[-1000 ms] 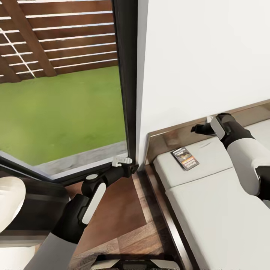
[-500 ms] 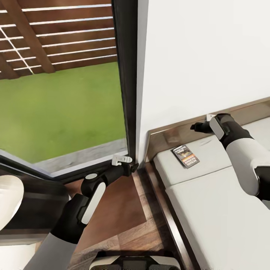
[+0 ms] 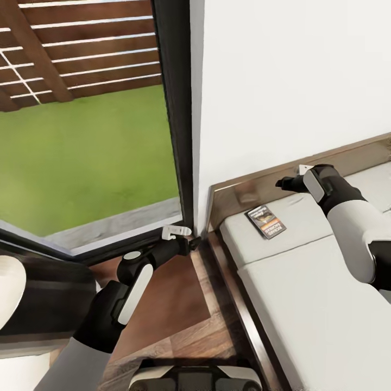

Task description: In the bedroom, move the book from the bed onto either nightstand, and place the two sandals side by side next to the bed.

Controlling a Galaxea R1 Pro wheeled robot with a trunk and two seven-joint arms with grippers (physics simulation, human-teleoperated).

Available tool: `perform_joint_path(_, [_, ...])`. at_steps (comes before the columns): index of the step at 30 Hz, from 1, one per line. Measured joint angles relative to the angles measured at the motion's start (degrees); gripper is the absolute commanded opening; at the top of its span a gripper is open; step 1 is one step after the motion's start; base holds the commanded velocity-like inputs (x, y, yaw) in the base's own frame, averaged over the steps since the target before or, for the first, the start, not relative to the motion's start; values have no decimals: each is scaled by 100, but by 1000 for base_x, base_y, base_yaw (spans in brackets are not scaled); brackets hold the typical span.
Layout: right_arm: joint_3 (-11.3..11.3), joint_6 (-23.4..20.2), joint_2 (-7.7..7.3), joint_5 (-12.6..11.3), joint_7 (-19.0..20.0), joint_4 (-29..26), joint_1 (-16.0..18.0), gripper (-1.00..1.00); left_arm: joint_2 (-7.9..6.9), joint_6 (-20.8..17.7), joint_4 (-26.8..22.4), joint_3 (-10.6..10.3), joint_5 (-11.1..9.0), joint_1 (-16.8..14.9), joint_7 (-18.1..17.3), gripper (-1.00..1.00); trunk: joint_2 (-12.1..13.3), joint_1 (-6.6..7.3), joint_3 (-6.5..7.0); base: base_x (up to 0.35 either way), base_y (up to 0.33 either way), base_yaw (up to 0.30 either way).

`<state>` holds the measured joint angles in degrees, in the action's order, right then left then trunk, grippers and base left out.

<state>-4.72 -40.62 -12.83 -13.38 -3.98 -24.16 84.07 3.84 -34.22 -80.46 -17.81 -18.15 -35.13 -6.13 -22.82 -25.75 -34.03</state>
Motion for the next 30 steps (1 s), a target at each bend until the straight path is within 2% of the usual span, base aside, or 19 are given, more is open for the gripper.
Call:
perform_joint_path(19, [1,-1,-1,0,-8,-3,-9,100,0,0,0,0,0,-3,-7,100,0,0,-118,0,0,-107])
perform_joint_path(30, [-8,6,4,7,0,-2,-8,100,0,1,0,0,-2,0,-9,100,0,0,-218,0,0,57])
